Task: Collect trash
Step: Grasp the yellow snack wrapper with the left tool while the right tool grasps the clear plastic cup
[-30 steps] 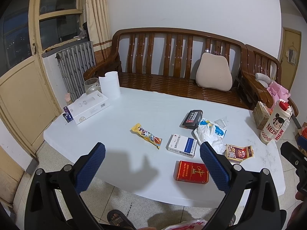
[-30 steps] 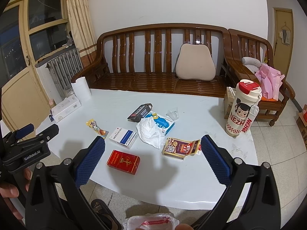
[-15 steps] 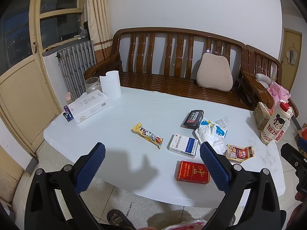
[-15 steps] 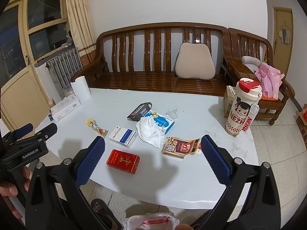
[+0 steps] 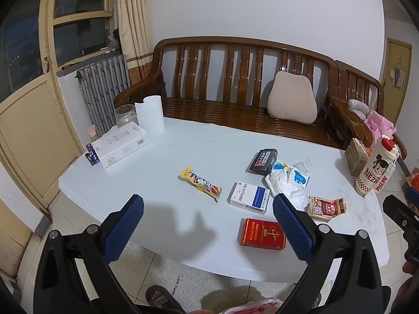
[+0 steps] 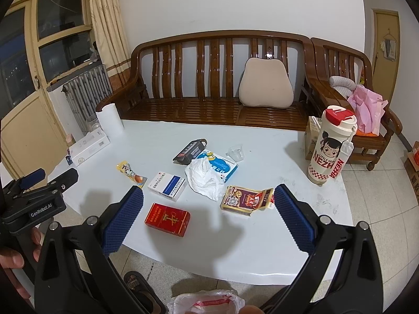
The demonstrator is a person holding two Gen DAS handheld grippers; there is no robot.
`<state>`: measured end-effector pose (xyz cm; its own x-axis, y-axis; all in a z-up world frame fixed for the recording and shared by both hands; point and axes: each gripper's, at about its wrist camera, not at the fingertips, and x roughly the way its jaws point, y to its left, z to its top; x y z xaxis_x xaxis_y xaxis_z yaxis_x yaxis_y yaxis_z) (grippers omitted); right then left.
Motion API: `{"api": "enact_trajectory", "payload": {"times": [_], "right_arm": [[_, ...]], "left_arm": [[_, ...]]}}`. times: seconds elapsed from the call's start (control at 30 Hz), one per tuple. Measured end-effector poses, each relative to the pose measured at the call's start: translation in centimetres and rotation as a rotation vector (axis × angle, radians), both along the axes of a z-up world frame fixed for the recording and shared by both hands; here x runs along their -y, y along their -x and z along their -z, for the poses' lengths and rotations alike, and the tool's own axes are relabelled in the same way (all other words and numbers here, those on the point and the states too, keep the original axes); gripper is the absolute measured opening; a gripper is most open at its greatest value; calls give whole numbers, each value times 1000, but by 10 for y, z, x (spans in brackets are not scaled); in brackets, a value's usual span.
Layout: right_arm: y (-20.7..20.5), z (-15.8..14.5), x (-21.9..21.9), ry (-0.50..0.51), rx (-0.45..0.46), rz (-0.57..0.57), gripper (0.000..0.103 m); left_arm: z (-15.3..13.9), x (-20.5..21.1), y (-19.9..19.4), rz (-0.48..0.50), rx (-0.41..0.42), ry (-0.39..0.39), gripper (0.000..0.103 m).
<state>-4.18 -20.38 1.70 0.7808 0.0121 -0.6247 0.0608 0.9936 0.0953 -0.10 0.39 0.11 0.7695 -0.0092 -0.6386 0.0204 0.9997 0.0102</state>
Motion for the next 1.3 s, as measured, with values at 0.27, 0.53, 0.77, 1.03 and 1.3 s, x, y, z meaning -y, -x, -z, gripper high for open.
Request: {"api": "enact_trajectory", "payload": {"times": [0.27,0.53,0.77,1.03,1.3], "right_arm": [[-5,4,1,12,-19,-4,98],[-48,3,2,15,-82,-57,98],[-106,7,3,22,-140,-85,98],[-178,34,33,36,-234,-58,98],[-244,90,69,16,-352,-4,98]], "left_arm": [[9,-3,-9,3,-27,12,96],[20,-20,-49,-42,-93,43,96],[48,-30,-101,-90,-175,61,96],[105,-18,-156,-126,-307,75,96],[148,-15,-197,-173,-386,108,96]]}}
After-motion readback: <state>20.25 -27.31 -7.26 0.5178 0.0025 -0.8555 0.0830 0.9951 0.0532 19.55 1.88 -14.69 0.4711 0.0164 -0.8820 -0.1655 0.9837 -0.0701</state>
